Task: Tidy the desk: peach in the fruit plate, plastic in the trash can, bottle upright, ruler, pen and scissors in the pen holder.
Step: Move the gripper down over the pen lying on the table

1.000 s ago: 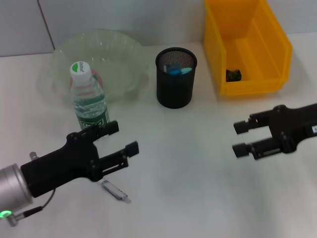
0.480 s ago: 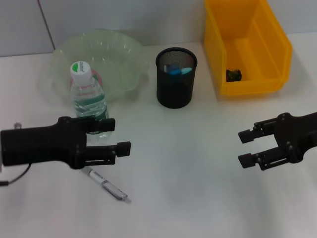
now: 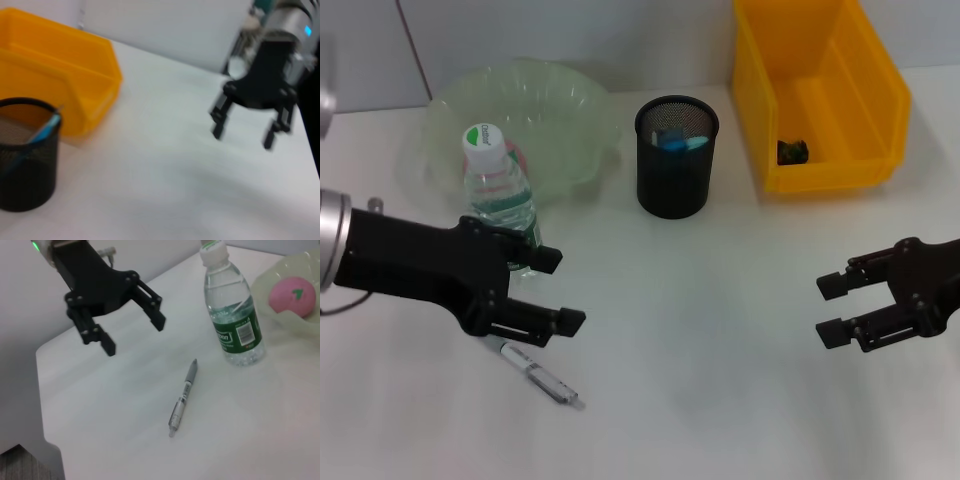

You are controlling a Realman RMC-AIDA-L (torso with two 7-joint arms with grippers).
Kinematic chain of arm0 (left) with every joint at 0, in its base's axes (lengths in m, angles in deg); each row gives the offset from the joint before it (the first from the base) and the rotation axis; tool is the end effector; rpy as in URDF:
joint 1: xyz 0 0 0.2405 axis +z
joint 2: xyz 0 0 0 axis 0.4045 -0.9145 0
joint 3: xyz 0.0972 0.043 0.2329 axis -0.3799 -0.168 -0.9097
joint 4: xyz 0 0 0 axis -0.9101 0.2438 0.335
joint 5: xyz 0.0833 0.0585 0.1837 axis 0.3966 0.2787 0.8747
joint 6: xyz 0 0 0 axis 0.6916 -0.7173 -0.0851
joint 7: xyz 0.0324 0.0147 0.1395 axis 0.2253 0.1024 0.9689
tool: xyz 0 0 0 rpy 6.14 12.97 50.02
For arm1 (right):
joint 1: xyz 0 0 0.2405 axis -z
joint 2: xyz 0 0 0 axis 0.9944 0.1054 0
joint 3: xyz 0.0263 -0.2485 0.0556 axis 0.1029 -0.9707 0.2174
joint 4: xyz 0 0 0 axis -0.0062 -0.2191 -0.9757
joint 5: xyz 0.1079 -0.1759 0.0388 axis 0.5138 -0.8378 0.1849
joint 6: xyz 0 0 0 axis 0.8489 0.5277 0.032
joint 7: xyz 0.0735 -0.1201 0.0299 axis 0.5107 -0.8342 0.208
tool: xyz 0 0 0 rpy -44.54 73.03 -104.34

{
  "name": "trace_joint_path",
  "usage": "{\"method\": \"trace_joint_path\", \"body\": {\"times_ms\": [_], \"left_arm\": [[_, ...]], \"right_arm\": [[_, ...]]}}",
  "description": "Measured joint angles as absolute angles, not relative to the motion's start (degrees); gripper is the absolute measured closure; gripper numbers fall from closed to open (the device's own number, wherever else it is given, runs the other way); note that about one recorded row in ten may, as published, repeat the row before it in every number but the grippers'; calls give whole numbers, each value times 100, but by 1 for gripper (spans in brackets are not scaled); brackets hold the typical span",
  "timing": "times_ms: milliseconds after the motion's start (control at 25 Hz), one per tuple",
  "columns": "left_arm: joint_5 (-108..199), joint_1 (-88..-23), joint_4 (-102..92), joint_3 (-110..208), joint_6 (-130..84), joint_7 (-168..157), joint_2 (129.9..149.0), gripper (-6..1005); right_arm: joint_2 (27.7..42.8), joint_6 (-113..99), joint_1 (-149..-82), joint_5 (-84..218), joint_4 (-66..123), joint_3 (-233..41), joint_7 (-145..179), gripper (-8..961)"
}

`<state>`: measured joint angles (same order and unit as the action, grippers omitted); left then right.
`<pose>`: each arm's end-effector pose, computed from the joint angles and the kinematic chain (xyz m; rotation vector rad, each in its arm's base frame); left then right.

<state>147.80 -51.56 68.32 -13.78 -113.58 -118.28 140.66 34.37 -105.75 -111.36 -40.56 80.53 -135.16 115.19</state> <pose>-0.1702 0.3202 0.0311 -3.0555 -0.4901 -0.2220 0.2629 0.3062 0.0704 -2.9731 0.8154 0.3218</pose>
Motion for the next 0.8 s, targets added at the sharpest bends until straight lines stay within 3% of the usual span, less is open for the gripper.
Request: {"method": "trace_joint_path", "body": {"times_ms": [200, 320, 360, 800], "left_arm": [[15386, -5697, 6950, -1386, -11805, -11075, 14048, 206], [15814, -5979, 6954, -1485, -11893, -10396, 14139, 207], [16278, -6142, 6956, -1644, -11858, -9805, 14248, 207], [17566, -6348, 6924, -3246, -10816, -8267, 14321, 210]], "right_arm": [[3439, -10745, -11130, -4069, 8061, -13434, 11594, 216], [3455, -10807, -11128, -4062, 8013, -13279, 11704, 216], [3463, -10825, -11127, -4075, 7984, -13204, 11822, 216], [3469, -10663, -11169, -4157, 7490, -13179, 11988, 217]]}}
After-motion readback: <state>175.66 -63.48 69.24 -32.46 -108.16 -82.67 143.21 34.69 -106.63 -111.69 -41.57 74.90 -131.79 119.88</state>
